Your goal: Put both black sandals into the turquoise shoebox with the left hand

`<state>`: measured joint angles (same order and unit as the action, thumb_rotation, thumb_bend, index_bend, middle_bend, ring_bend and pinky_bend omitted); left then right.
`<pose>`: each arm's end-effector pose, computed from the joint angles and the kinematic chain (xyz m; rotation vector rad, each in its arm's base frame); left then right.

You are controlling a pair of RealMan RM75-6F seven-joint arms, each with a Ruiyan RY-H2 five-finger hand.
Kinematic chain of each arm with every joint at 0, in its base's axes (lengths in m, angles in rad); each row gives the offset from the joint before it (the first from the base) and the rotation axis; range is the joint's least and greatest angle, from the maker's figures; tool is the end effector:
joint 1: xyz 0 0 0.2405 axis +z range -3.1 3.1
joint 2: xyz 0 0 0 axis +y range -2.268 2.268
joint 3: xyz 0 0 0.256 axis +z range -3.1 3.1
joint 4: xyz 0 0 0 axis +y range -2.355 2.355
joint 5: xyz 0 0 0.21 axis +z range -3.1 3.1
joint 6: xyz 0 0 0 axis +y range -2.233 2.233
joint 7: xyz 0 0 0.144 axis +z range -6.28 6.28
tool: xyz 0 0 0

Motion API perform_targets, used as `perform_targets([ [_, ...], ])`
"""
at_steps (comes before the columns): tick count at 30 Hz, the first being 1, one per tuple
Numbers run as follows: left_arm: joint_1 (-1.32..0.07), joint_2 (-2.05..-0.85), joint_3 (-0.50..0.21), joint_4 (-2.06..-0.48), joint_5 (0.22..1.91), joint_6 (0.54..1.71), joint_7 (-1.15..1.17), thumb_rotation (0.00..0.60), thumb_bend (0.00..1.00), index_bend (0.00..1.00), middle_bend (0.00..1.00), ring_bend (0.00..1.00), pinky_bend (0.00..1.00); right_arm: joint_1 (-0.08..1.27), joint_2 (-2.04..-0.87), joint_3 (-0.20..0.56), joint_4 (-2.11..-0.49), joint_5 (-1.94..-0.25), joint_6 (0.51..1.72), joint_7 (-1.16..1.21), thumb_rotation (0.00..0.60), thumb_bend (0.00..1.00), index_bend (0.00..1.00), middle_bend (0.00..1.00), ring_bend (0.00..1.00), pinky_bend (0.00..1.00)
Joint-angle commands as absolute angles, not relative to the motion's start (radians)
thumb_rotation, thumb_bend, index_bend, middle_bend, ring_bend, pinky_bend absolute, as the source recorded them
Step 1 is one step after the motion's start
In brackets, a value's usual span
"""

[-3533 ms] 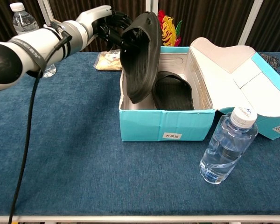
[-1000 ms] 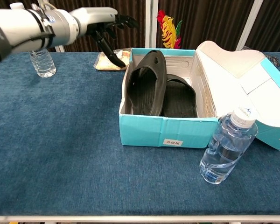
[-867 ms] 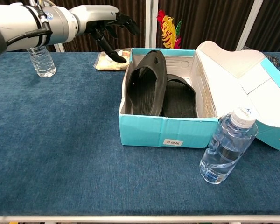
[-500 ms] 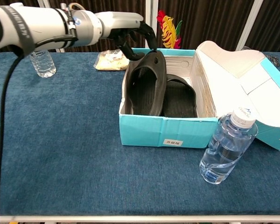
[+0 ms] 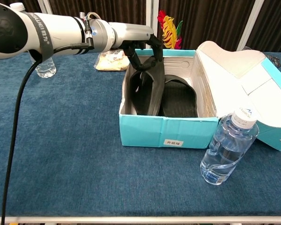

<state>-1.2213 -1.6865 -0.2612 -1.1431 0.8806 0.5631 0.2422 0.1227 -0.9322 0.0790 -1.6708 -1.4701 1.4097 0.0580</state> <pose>-0.0168 0.4256 -0.0651 -2.1326 -0.9637 -0.8969 -0.3083 -0.1986 0.2099 1.4176 -0.8679 0.8492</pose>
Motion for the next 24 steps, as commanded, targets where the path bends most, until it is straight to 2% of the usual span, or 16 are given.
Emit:
perform_targets([
  [1,-1.225,-1.693,-0.242,-1.136,0.843,0.567,0.263,0.6,0.48,0.29,0.23,0.0,0.14,0.123,-0.933,0.079,-1.67,-1.472,1.41,0.059,0.6,0.03,0.02,0.05,0.0,0.04],
  [7,-1.216,-1.697,-0.233,-1.15,0.834,0.608,0.271,0.6,0.48,0.29,0.23,0.0,0.14,0.122,-0.933,0.079,-1.672,-1.474,1.415,0.057,0.6,0.03,0.02,0.05,0.0,0.04],
  [13,-1.119,-1.612,-0.279,-1.285,0.933,0.741,0.14,0.6,0.48,0.28,0.23,0.0,0.15,0.116,-0.93,0.076,-1.673,-1.478,1.423,0.062,0.6,0.03,0.02,0.05,0.0,0.04],
  [19,-0.929,-1.483,-0.25,-1.411,1.067,0.944,-0.008,0.6,0.43,0.28,0.23,0.0,0.15,0.105,-0.933,0.072,-1.656,-1.473,1.427,0.091,0.6,0.03,0.02,0.05,0.0,0.04],
  [24,-0.744,-1.393,-0.179,-1.445,1.138,1.147,-0.056,0.6,0.39,0.28,0.23,0.0,0.15,0.101,-0.946,0.068,-1.625,-1.459,1.411,0.142,0.6,0.03,0.02,0.05,0.0,0.04],
])
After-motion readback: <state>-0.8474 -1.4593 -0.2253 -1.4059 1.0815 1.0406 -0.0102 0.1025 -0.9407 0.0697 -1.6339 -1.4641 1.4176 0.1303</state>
